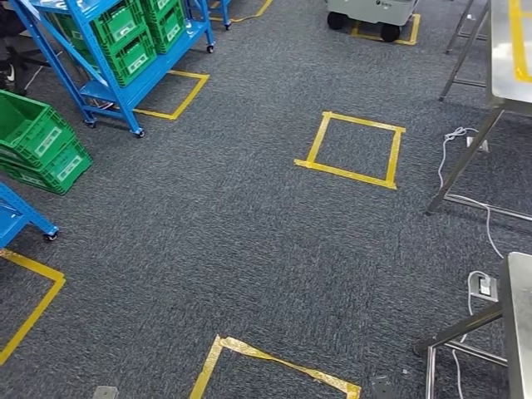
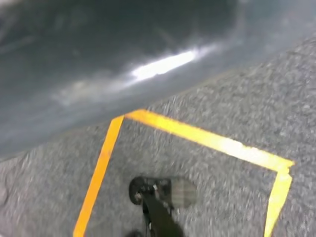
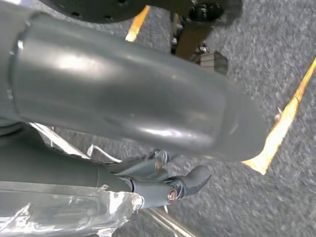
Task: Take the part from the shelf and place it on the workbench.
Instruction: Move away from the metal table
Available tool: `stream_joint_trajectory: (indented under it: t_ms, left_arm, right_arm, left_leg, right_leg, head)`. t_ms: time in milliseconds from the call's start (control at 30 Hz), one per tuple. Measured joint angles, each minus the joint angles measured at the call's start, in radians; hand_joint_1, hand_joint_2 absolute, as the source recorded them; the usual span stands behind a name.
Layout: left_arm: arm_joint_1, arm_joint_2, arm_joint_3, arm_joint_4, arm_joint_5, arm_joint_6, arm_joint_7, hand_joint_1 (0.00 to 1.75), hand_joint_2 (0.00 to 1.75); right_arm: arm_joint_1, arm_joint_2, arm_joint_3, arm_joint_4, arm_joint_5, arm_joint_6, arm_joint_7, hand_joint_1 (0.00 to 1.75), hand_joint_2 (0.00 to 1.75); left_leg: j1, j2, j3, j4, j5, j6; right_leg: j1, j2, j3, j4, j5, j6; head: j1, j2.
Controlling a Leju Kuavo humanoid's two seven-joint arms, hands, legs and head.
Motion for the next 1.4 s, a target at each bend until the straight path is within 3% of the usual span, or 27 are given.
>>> stream_joint_trajectory:
  t_ms: [67,100,133,200,233,300,333,400,467,533,567,600,633,700,767,833,900,967,1033,1100,1133,1167,1200,1267,1333,1400]
  left_arm:
    - [-0.004,-0.007,0.006,0.000,-0.004,-0.002,0.002,0.00,0.00]
    - [-0.005,-0.009,0.009,0.000,-0.004,-0.004,0.003,0.00,0.00]
    - [-0.004,-0.011,0.011,0.000,-0.005,-0.006,0.003,0.00,0.00]
    - [-0.003,-0.014,0.014,0.000,-0.011,-0.013,0.002,0.00,0.00]
    - [-0.004,-0.016,0.015,0.000,-0.017,-0.017,0.001,0.00,0.00]
    - [-0.010,-0.020,0.017,0.000,-0.034,-0.025,-0.003,0.00,0.00]
    - [-0.011,-0.022,0.018,0.000,-0.041,-0.029,-0.005,0.00,0.00]
    - [-0.010,-0.026,0.021,0.000,-0.048,-0.032,-0.008,0.00,0.00]
    - [-0.009,-0.030,0.026,-0.001,-0.051,-0.033,-0.009,0.00,0.00]
    - [-0.013,-0.032,0.031,-0.001,-0.054,-0.036,-0.011,0.00,0.00]
    - [-0.014,-0.034,0.033,-0.002,-0.056,-0.038,-0.011,0.00,0.00]
    - [-0.013,-0.035,0.034,-0.002,-0.057,-0.040,-0.012,0.00,0.00]
    - [-0.012,-0.037,0.036,-0.002,-0.058,-0.041,-0.012,0.00,0.00]
    - [-0.011,-0.039,0.037,-0.002,-0.059,-0.043,-0.012,0.00,0.00]
    - [-0.012,-0.039,0.038,-0.002,-0.060,-0.043,-0.012,0.00,0.00]
    - [-0.012,-0.039,0.039,-0.003,-0.067,-0.044,-0.013,0.00,0.00]
    - [-0.008,-0.038,0.041,-0.004,-0.083,-0.044,-0.012,0.00,0.00]
    - [-0.004,-0.038,0.042,-0.004,-0.103,-0.042,-0.011,0.00,0.00]
    - [-0.007,-0.040,0.043,-0.004,-0.121,-0.039,-0.011,0.00,0.00]
    - [-0.010,-0.043,0.045,-0.005,-0.136,-0.039,-0.013,0.00,0.00]
    - [-0.009,-0.044,0.048,-0.005,-0.143,-0.039,-0.014,0.00,0.00]
    - [-0.009,-0.044,0.052,-0.005,-0.148,-0.038,-0.015,0.00,0.00]
    - [-0.008,-0.044,0.055,-0.005,-0.153,-0.038,-0.016,0.00,0.00]
    - [-0.010,-0.045,0.060,-0.006,-0.161,-0.036,-0.017,0.00,0.00]
    - [-0.013,-0.046,0.061,-0.007,-0.165,-0.035,-0.017,0.00,0.00]
    - [-0.013,-0.049,0.063,-0.007,-0.168,-0.035,-0.017,0.00,0.00]
  right_arm:
    - [0.002,0.000,-0.006,0.000,0.000,0.000,0.001,0.00,0.00]
    - [0.003,0.000,-0.008,0.000,-0.001,0.000,0.001,0.00,0.00]
    - [0.003,0.000,-0.010,0.000,-0.003,0.000,0.001,0.00,0.00]
    - [0.001,0.000,-0.013,0.000,-0.006,0.001,0.001,0.00,0.00]
    - [0.000,0.000,-0.014,0.000,-0.006,0.001,0.000,0.00,0.00]
    - [0.000,0.000,-0.016,0.000,-0.006,0.000,0.000,0.00,0.00]
    - [-0.001,0.000,-0.018,0.000,-0.006,0.000,0.000,0.00,0.00]
    - [-0.003,0.000,-0.021,0.000,-0.005,0.000,0.000,0.00,0.00]
    - [-0.005,0.000,-0.024,0.000,-0.005,0.000,-0.001,0.00,0.00]
    - [-0.002,0.000,-0.028,0.000,-0.006,0.001,-0.001,0.00,0.00]
    - [0.000,0.000,-0.030,0.000,-0.006,0.001,-0.001,0.00,0.00]
    - [0.002,0.000,-0.033,0.000,-0.006,0.001,0.000,0.00,0.00]
    - [0.002,0.000,-0.035,0.000,-0.006,0.001,0.000,0.00,0.00]
    - [0.002,0.000,-0.038,0.000,-0.006,0.000,0.000,0.00,0.00]
    - [0.001,0.000,-0.039,0.001,-0.006,0.000,0.000,0.00,0.00]
    - [0.000,0.001,-0.039,0.002,-0.006,0.001,0.001,0.00,0.00]
    - [0.000,0.001,-0.040,0.002,-0.005,0.001,0.001,0.00,0.00]
    - [0.000,0.000,-0.041,0.002,-0.005,0.001,0.001,0.00,0.00]
    - [0.001,0.000,-0.045,0.002,-0.003,0.001,0.000,0.00,0.00]
    - [0.002,-0.001,-0.049,0.002,0.001,0.001,0.000,0.00,0.00]
    - [0.002,-0.001,-0.051,0.002,0.004,0.001,0.000,0.00,0.00]
    - [0.001,-0.001,-0.053,0.002,0.007,0.001,0.001,0.00,0.00]
    - [0.000,-0.001,-0.055,0.002,0.009,0.002,0.001,0.00,0.00]
    - [-0.001,-0.001,-0.056,0.002,0.012,0.002,0.001,0.00,0.00]
    - [-0.001,-0.001,-0.056,0.002,0.013,0.001,0.001,0.00,0.00]
    - [-0.002,-0.001,-0.057,0.002,0.014,0.001,0.002,0.00,0.00]
  left_leg:
    - [0.000,0.035,-0.062,0.134,-0.061,-0.002]
    - [0.000,0.040,-0.079,0.172,-0.070,-0.002]
    - [-0.001,0.042,-0.076,0.173,-0.060,0.000]
    - [-0.005,0.061,-0.019,0.072,-0.001,0.008]
    - [-0.011,0.089,0.020,0.000,0.025,0.014]
    - [-0.021,0.129,0.066,-0.089,0.048,0.024]
    - [-0.025,0.132,0.069,-0.101,0.048,0.028]
    - [-0.022,0.106,0.069,-0.108,0.052,0.037]
    - [-0.015,0.083,0.073,-0.116,0.057,0.048]
    - [-0.010,0.059,0.074,-0.118,0.060,0.054]
    - [-0.009,0.045,0.074,-0.118,0.060,0.056]
    - [-0.009,0.031,0.074,-0.118,0.060,0.056]
    - [-0.008,0.017,0.074,-0.117,0.060,0.056]
    - [-0.005,-0.011,0.076,-0.116,0.060,0.051]
    - [-0.005,-0.038,0.073,-0.109,0.059,0.039]
    - [-0.005,-0.059,0.063,-0.106,0.062,0.025]
    - [-0.001,-0.073,0.058,-0.108,0.068,0.013]
    - [-0.003,-0.037,0.042,-0.079,0.048,0.005]
    - [-0.006,0.020,-0.011,0.031,-0.012,-0.001]
    - [-0.005,0.040,-0.072,0.159,-0.060,-0.003]
    - [-0.005,0.042,-0.084,0.184,-0.061,-0.003]
    - [-0.005,0.043,-0.075,0.168,-0.041,-0.001]
    - [-0.006,0.050,-0.046,0.115,-0.008,0.002]
    - [-0.014,0.095,0.025,-0.023,0.049,0.012]
    - [-0.022,0.128,0.058,-0.093,0.062,0.024]
    - [-0.022,0.111,0.060,-0.102,0.059,0.034]
  right_leg:
    - [0.006,-0.031,-0.001,-0.001,-0.002,-0.006]
    - [0.008,-0.045,-0.001,-0.001,-0.003,-0.007]
    - [0.010,-0.059,0.000,-0.001,-0.003,-0.008]
    - [0.011,-0.083,0.003,-0.001,-0.006,-0.007]
    - [0.013,-0.094,0.006,0.001,-0.008,-0.004]
    - [0.018,-0.114,0.010,0.001,-0.014,0.005]
    - [0.020,-0.125,0.013,-0.001,-0.015,0.009]
    - [0.020,-0.137,0.019,-0.004,-0.019,0.019]
    - [0.017,-0.099,0.005,0.035,-0.047,0.029]
    - [0.013,-0.045,-0.051,0.153,-0.108,0.037]
    - [0.011,-0.033,-0.084,0.219,-0.134,0.039]
    - [0.011,-0.028,-0.109,0.265,-0.146,0.041]
    - [0.010,-0.026,-0.118,0.275,-0.137,0.042]
    - [0.006,-0.015,-0.078,0.179,-0.069,0.044]
    - [-0.004,0.037,-0.020,0.052,-0.017,0.047]
    - [-0.009,0.069,0.003,0.006,-0.011,0.042]
    - [-0.007,0.049,0.007,0.004,-0.007,0.027]
    - [-0.007,0.026,0.008,0.000,-0.003,0.013]
    - [-0.003,-0.002,0.009,-0.002,-0.003,0.003]
    - [0.002,-0.033,0.010,-0.002,-0.006,-0.002]
    - [0.003,-0.047,0.010,-0.002,-0.007,-0.003]
    - [0.004,-0.059,0.012,-0.002,-0.009,-0.004]
    - [0.004,-0.070,0.015,-0.002,-0.011,-0.003]
    - [0.008,-0.089,0.021,-0.001,-0.017,0.003]
    - [0.014,-0.107,0.026,-0.003,-0.023,0.012]
    - [0.018,-0.126,0.035,-0.009,-0.028,0.021]
  head:
    - [-0.003,0.000]
    - [-0.002,0.000]
    - [-0.003,0.000]
    - [-0.003,0.000]
    - [-0.003,0.000]
    - [-0.002,0.000]
    - [-0.002,0.000]
    - [-0.001,0.000]
    - [0.002,0.000]
    - [0.008,0.000]
    - [0.010,0.000]
    - [0.011,0.000]
    - [0.011,0.000]
    - [0.011,0.000]
    - [0.012,0.000]
    - [0.012,0.000]
    - [0.011,0.000]
    - [0.006,0.000]
    - [0.000,0.000]
    - [-0.002,0.000]
    - [-0.002,0.000]
    - [-0.002,0.000]
    - [-0.002,0.000]
    - [-0.003,0.000]
    - [-0.001,0.000]
    - [0.000,0.000]
